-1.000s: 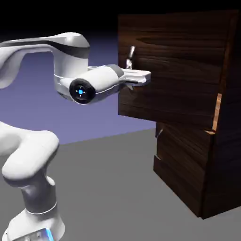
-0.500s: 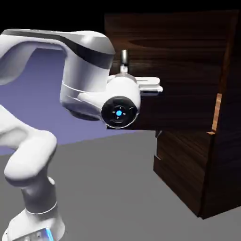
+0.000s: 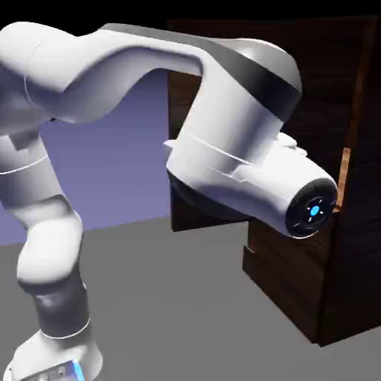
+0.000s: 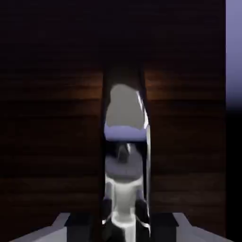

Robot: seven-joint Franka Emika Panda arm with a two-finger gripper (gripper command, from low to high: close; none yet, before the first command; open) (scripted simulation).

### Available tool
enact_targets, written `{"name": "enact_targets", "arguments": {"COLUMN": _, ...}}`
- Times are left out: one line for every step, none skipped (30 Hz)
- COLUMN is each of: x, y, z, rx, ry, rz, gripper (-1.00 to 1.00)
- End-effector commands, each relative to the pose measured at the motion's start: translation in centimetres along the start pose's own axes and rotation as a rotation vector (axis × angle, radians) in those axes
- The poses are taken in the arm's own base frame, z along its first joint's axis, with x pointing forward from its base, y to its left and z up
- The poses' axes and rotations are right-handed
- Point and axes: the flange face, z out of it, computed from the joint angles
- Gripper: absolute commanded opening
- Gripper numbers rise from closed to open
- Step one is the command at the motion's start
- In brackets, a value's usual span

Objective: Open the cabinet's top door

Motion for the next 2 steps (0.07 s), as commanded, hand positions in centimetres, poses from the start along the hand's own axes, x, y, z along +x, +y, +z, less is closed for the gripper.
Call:
{"name": "enact_targets", "arguments": {"x": -0.02, "y": -0.04, "z": 0.06, "rx": -0.002, "ry": 0.002, "rz": 0.000, "gripper": 1.00}}
{"name": "enact_targets", "arguments": {"x": -0.02, "y": -0.04, "z": 0.06, "rx": -0.002, "ry": 0.002, "rz": 0.000, "gripper": 1.00}}
